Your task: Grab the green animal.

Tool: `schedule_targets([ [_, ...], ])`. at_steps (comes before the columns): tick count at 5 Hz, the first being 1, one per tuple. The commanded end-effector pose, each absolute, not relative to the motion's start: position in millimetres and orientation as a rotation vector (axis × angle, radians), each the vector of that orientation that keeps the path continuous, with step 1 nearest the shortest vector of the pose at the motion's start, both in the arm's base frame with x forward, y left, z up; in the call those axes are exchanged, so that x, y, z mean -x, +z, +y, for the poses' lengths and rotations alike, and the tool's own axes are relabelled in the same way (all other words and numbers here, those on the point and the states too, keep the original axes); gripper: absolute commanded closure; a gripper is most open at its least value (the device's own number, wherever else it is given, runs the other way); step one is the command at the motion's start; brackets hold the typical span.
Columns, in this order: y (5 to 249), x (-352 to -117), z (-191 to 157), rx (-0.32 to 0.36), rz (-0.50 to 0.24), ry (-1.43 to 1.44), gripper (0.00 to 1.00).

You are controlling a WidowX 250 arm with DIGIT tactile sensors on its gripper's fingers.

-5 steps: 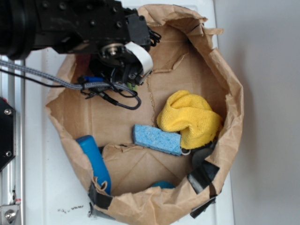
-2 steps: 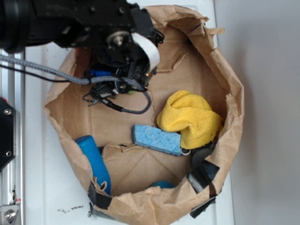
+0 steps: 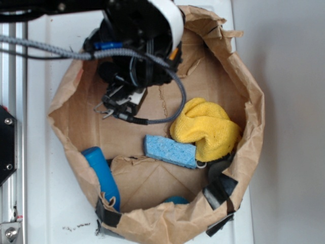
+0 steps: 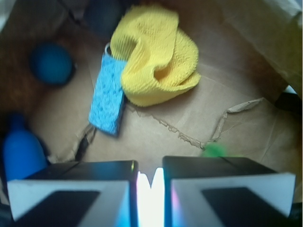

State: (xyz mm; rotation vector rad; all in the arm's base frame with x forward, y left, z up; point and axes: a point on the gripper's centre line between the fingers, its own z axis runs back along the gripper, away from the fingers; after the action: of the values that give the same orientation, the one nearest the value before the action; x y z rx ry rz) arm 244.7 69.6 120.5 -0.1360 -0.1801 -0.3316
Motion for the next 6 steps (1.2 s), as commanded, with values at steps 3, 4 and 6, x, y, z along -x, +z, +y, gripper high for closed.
schedule_targets([
  [3, 140.5, -244.3, 90.8, 0.075, -0.214, -0.351, 0.0],
  [4, 123.6, -246.1, 95.5, 0.035, -0.216, -0.405, 0.0],
  [6, 82.5, -238.0, 103.9, -0.056, -0.116, -0.577, 0.0],
])
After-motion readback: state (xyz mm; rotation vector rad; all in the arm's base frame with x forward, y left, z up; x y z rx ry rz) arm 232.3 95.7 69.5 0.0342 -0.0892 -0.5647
